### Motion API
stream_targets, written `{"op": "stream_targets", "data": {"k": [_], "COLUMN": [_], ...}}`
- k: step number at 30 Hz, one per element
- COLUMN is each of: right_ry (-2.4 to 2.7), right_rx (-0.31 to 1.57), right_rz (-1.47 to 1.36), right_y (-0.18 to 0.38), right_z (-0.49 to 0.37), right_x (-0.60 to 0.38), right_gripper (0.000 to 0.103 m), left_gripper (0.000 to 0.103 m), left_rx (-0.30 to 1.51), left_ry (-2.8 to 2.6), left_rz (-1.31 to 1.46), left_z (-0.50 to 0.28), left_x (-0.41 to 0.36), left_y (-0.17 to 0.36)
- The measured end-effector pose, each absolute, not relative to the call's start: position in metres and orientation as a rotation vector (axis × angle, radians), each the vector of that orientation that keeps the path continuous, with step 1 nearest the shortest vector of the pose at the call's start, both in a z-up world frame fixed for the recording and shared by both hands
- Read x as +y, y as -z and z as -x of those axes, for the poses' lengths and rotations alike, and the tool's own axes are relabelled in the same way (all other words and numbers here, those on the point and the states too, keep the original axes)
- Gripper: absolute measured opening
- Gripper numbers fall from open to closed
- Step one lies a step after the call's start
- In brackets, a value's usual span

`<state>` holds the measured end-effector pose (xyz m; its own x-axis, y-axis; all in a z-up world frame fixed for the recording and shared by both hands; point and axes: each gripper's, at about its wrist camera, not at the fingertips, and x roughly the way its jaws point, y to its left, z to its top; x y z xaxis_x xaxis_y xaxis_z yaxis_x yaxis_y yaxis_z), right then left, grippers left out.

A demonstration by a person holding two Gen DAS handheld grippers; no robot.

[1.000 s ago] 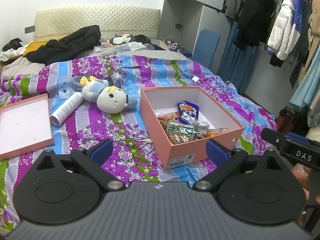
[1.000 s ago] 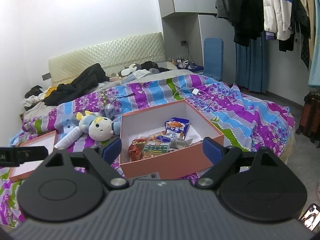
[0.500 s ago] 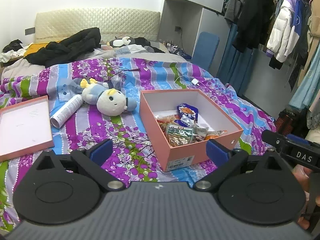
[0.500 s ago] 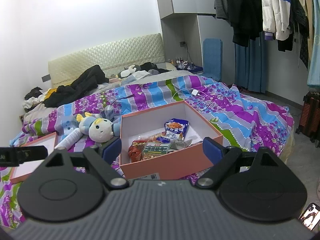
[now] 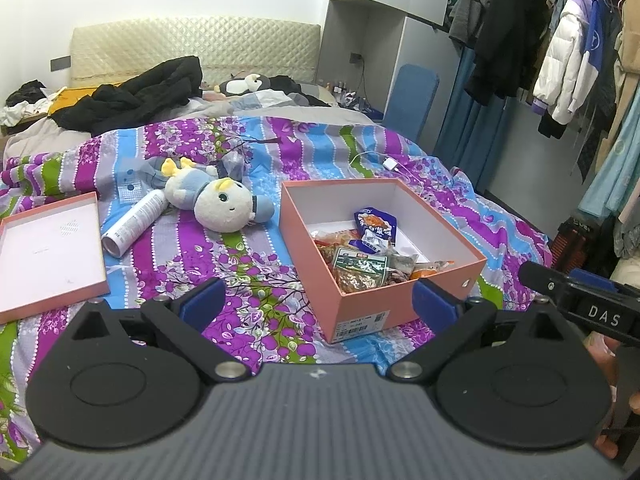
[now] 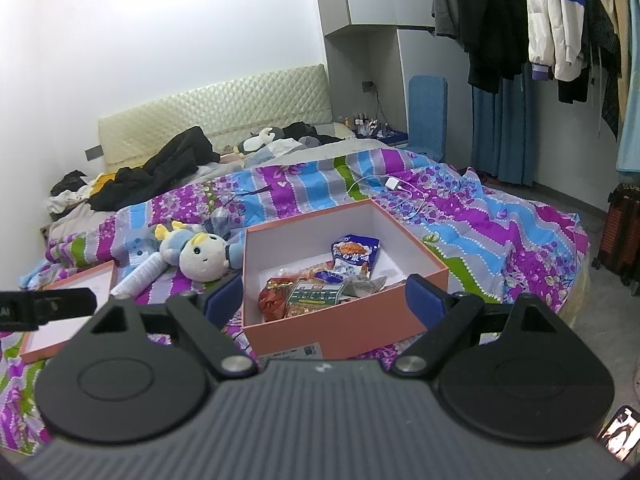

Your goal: Organize snacks

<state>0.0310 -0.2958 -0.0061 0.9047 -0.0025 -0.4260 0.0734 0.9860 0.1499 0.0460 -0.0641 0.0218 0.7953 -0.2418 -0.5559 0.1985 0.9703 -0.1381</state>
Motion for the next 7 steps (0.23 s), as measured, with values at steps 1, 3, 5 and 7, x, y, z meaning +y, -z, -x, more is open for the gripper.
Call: {"op": "stream_targets", "data": {"k": [1, 3, 5, 7], "right_ry": [0.039, 0.037, 0.037, 0.037], "right_rx": [0.438, 0.438, 0.437, 0.439], "right_rz": [-0.163, -0.163, -0.164, -0.16], "right_y": [0.0059, 0.0058, 0.0059, 0.0059], "right_z": [-0.0314, -0.0319, -0.032, -0.0322], "right_x": [-0.2959, -0.2951, -0.2948, -0.2944], "right_gripper": [0.089, 0.089, 0.089, 0.089], "left_gripper": [0.101, 0.101, 0.101, 0.101], "left_rx": [0.607, 0.607, 0.605, 0.607], "left_ry": [0.237, 0.238, 0.239, 0.238], "left_rz": [0.074, 0.072, 0.074, 0.074], "left_z": [-0.0459, -0.046, -0.0458, -0.0455], "left_x": [-0.0637, -0.0639, -0.0634, -0.0639], "left_y": [-0.0221, -0.0218, -0.0219, -0.0219]}}
